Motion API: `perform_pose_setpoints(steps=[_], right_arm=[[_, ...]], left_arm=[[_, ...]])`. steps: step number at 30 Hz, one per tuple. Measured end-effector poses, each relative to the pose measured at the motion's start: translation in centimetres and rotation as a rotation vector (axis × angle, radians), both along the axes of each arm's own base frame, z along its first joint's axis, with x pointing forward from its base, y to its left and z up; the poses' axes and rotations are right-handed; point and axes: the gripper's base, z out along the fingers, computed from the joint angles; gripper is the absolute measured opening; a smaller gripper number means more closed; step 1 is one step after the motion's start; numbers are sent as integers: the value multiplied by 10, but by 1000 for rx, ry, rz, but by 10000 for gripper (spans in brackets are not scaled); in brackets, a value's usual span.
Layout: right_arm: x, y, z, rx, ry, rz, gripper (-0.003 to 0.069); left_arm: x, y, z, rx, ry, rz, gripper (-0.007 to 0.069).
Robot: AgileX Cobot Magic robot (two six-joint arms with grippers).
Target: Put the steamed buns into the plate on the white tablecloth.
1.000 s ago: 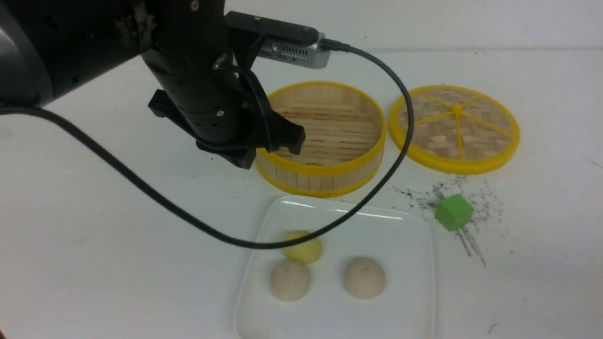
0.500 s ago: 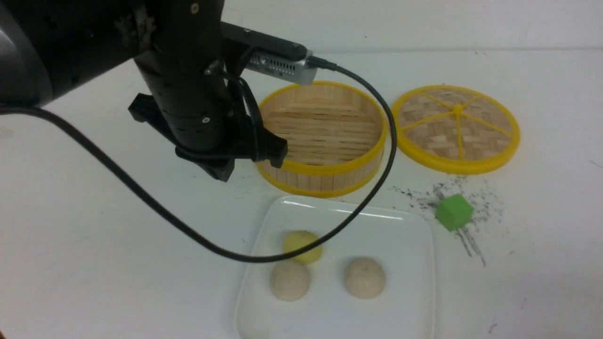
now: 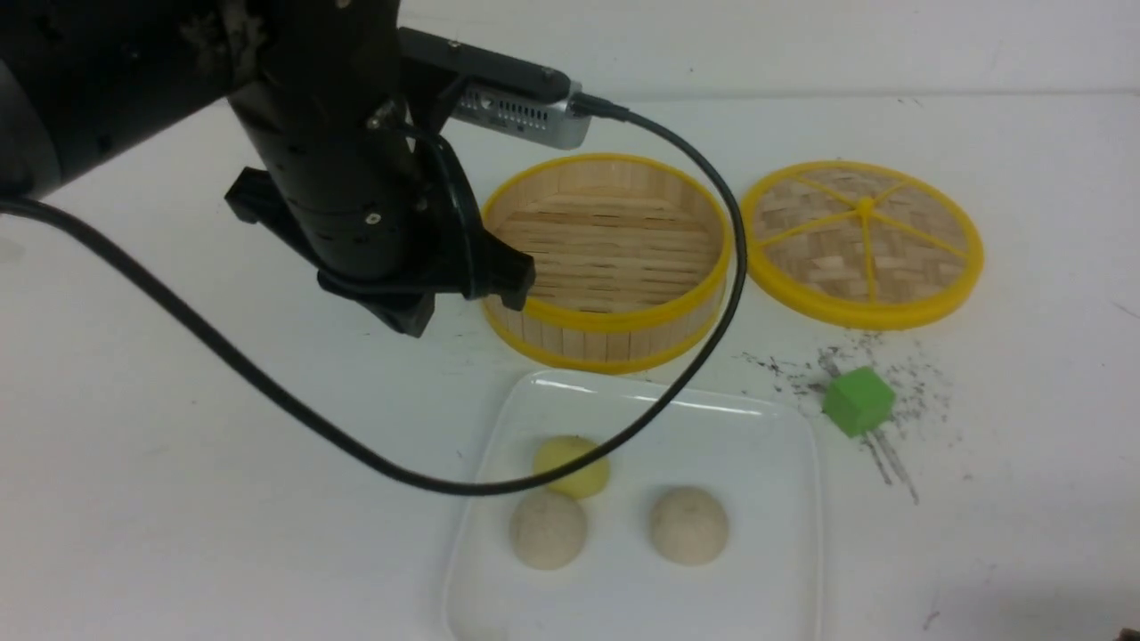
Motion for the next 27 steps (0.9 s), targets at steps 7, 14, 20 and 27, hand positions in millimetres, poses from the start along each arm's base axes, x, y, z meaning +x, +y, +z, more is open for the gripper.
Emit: perform_pose_setpoints(steps=[7, 14, 20, 27], right_arm=[[-1, -1, -4, 4, -6, 0, 55], [-1, -6, -26, 4, -13, -91, 62], [5, -16, -36, 11, -30, -321, 70], [7, -25, -36, 10, -35, -491, 79]], left_arm=[[1, 0, 1, -5, -13, 2, 19], [3, 1, 2, -3, -37, 29, 19], [-6, 12, 22, -3, -111, 32, 19], [-33, 37, 58, -11, -219, 51, 19]])
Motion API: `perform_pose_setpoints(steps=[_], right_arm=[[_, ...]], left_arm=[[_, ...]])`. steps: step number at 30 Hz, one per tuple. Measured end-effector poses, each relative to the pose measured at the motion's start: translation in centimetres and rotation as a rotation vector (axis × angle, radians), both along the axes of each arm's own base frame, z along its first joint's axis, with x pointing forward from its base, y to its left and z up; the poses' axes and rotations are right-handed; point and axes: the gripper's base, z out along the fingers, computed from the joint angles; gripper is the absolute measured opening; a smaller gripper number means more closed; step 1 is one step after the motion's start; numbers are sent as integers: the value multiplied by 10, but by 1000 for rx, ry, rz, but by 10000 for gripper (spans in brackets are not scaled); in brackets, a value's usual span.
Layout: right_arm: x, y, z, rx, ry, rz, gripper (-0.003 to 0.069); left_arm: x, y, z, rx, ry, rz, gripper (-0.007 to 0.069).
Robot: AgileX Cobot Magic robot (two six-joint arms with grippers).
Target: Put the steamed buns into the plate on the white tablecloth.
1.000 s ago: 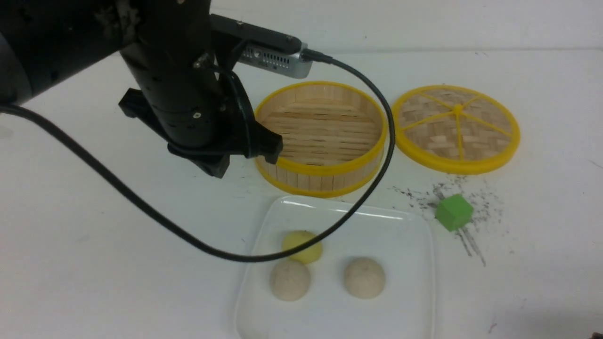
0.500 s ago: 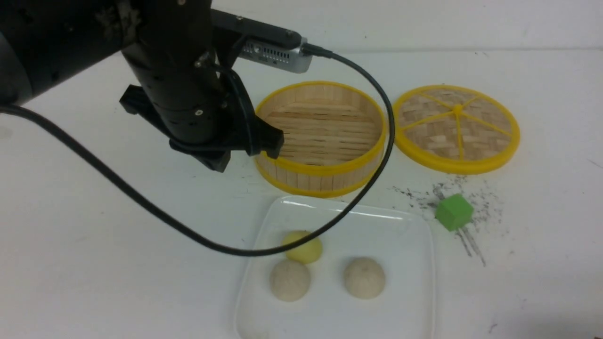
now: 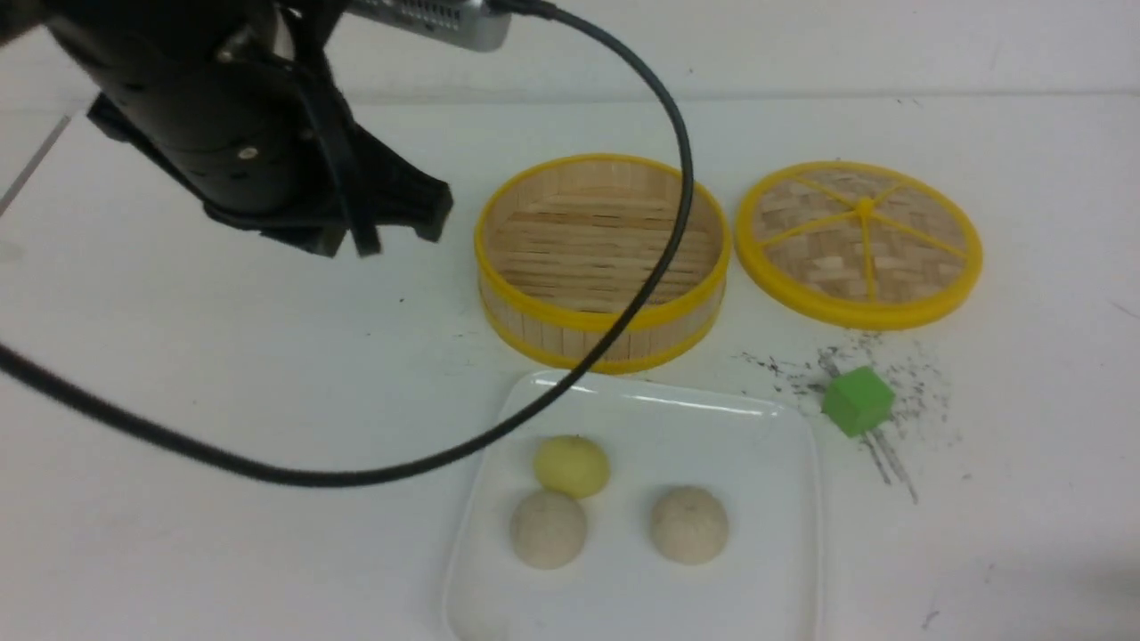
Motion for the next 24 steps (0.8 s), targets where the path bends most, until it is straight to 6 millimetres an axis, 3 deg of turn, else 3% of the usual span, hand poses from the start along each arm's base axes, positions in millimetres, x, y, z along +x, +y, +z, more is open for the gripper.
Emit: perform_pose_setpoints(steps=[2, 5, 11, 14, 15, 17, 18, 19, 24], right_arm=[[0, -1, 0, 0, 0, -27, 80], [0, -4, 0, 0, 0, -77, 81], [0, -4, 0, 0, 0, -87, 86], [0, -4, 0, 0, 0, -87, 93], [0, -4, 0, 0, 0, -87, 95], [0, -4, 0, 0, 0, -87, 99], [0, -4, 0, 0, 0, -87, 99], [0, -4, 0, 0, 0, -87, 99], [0, -4, 0, 0, 0, -87, 104]], left_arm=[[-6, 5, 7, -11, -25, 1, 19], [-32, 24, 24, -46, -85, 3, 19], [-81, 60, 25, -91, -137, 18, 19], [-111, 79, 9, -136, -130, 38, 17], [-111, 78, 7, -134, -120, 39, 15], [-135, 90, -16, -193, -122, 17, 7], [-138, 93, -17, -205, -133, 13, 6], [-150, 97, -33, -262, -170, -13, 4], [-162, 100, -83, -447, -360, -70, 4]])
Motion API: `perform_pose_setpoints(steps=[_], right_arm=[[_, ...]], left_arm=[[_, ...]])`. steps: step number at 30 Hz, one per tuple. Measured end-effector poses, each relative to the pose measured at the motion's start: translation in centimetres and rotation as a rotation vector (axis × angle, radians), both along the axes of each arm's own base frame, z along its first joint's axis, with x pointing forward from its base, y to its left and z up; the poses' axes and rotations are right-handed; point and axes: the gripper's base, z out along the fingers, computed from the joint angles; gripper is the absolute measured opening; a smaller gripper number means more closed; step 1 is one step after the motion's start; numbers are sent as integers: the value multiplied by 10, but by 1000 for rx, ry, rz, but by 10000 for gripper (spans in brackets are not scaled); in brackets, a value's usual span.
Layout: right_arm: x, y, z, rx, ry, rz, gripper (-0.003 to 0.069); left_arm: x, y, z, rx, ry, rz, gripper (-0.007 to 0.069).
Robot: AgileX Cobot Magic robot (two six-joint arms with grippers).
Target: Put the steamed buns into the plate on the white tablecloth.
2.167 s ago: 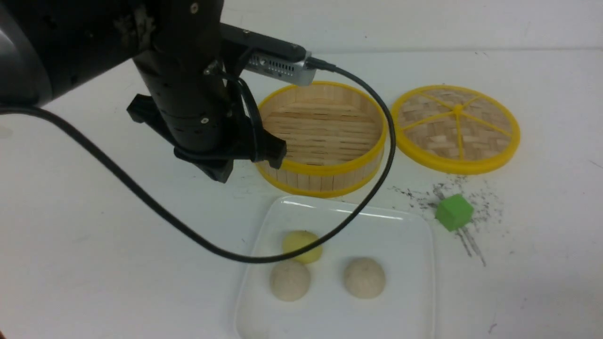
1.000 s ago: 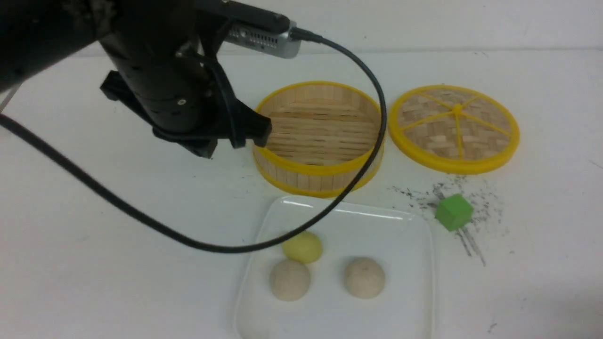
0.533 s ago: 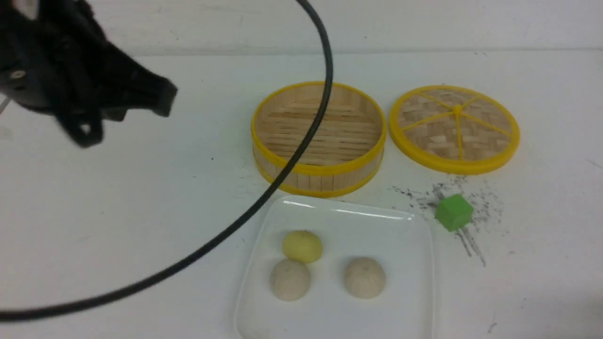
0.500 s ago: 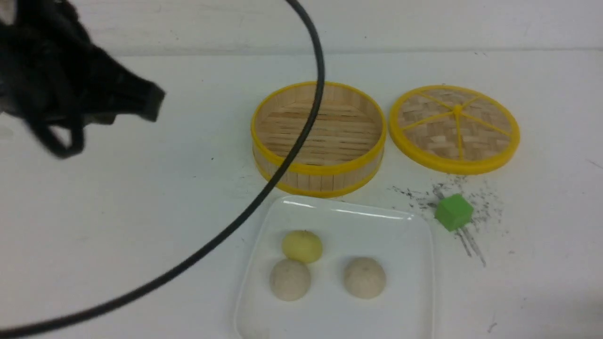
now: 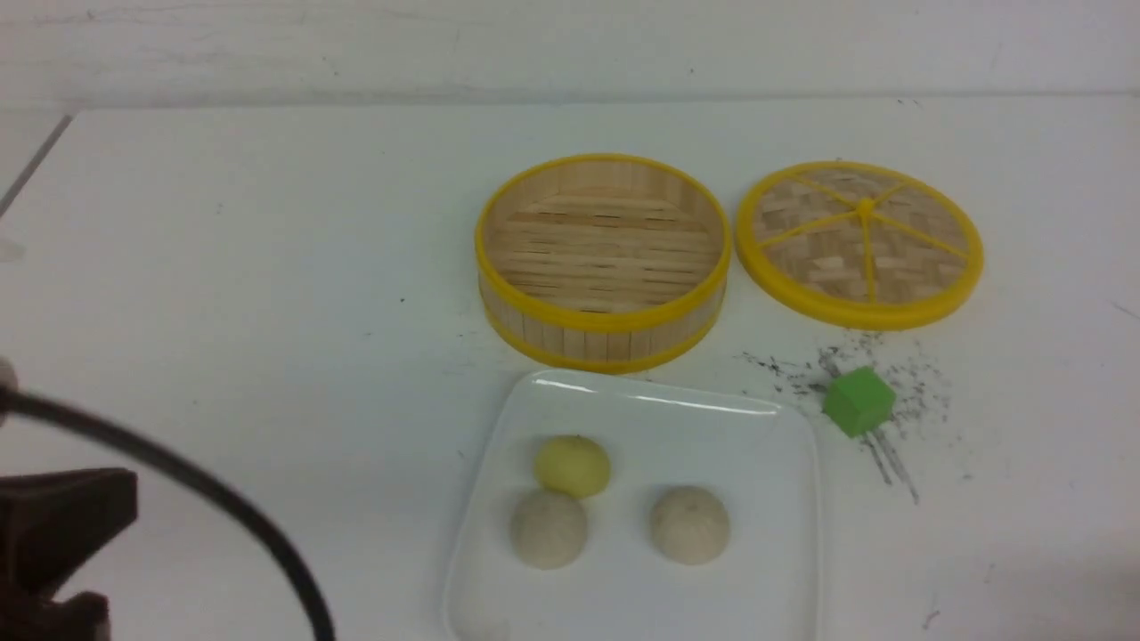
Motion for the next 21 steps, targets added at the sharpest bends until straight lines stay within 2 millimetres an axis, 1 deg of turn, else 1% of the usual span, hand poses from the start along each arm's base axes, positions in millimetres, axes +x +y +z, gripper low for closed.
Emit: perform_pose_setpoints(steps=[1, 5, 7, 8, 10, 12, 16, 21], right_arm=[[0, 0, 0, 0, 0, 0, 108], [0, 0, 0, 0, 0, 0, 111], [0, 0, 0, 0, 0, 0, 114], [0, 0, 0, 0, 0, 0, 115], [0, 0, 0, 0, 0, 0, 118], [0, 0, 0, 0, 0, 0, 122], [0, 0, 0, 0, -1, 0, 132], [0, 0, 0, 0, -1, 0, 134]], left_arm=[[-1, -1, -8, -68, -73, -18, 4], [-3, -6, -30, -187, -170, -56, 6], [-2, -8, -38, -201, -192, -72, 7], [-2, -8, -37, -203, -195, -73, 7], [-1, -9, -50, -186, -172, -75, 10], [-1, -9, -56, -173, -153, -73, 13], [-2, -7, -64, -148, -112, -61, 14], [-2, -7, -65, -155, -99, -53, 18]])
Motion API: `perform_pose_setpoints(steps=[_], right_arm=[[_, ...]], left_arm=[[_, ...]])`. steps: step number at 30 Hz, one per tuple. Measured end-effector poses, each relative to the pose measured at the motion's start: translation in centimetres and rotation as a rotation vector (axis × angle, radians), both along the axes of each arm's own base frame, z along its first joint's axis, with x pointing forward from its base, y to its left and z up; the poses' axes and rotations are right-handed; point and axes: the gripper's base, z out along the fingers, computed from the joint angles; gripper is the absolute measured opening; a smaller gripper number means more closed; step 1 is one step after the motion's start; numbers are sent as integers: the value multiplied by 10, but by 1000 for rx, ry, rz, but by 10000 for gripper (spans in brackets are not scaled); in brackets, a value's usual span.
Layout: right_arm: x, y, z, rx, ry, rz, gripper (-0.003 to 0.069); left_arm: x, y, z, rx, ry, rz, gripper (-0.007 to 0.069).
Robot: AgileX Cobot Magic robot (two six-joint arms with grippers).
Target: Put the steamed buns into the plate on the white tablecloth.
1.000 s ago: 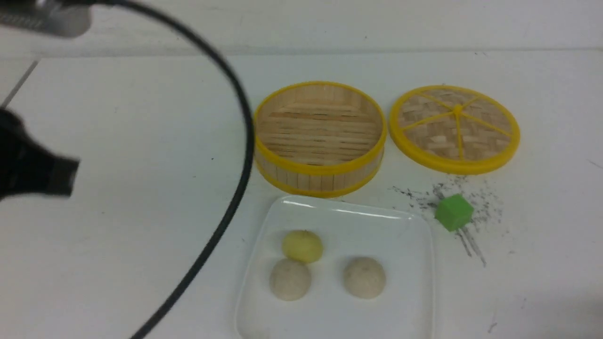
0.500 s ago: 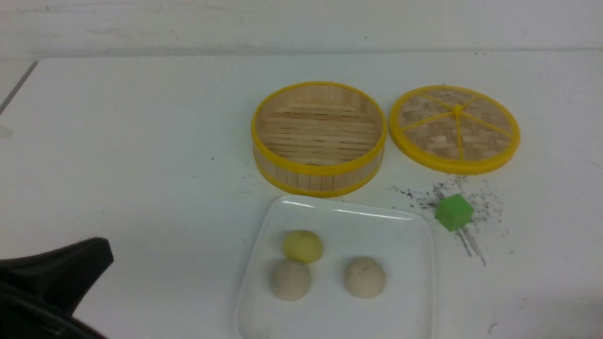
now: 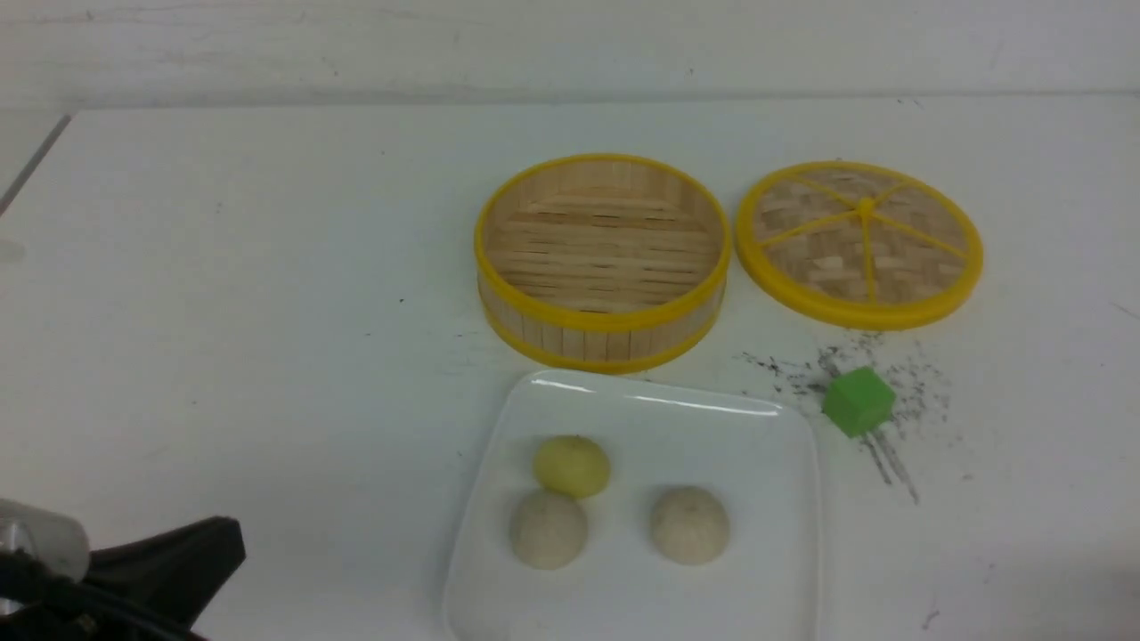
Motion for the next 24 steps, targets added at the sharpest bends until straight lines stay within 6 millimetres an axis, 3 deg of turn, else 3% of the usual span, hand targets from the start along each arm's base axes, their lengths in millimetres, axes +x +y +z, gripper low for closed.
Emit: perform_pose_setpoints(steps=[7, 18, 24], right_arm=[[0, 0, 0, 1, 0, 0, 141], [0, 0, 0, 1, 0, 0, 153], [0, 0, 0, 1, 0, 0, 163]], left_arm=[[-2, 4, -8, 6, -54, 21, 20], [-16, 39, -73, 71, -117, 400, 33], [-21, 48, -80, 101, -127, 531, 34]])
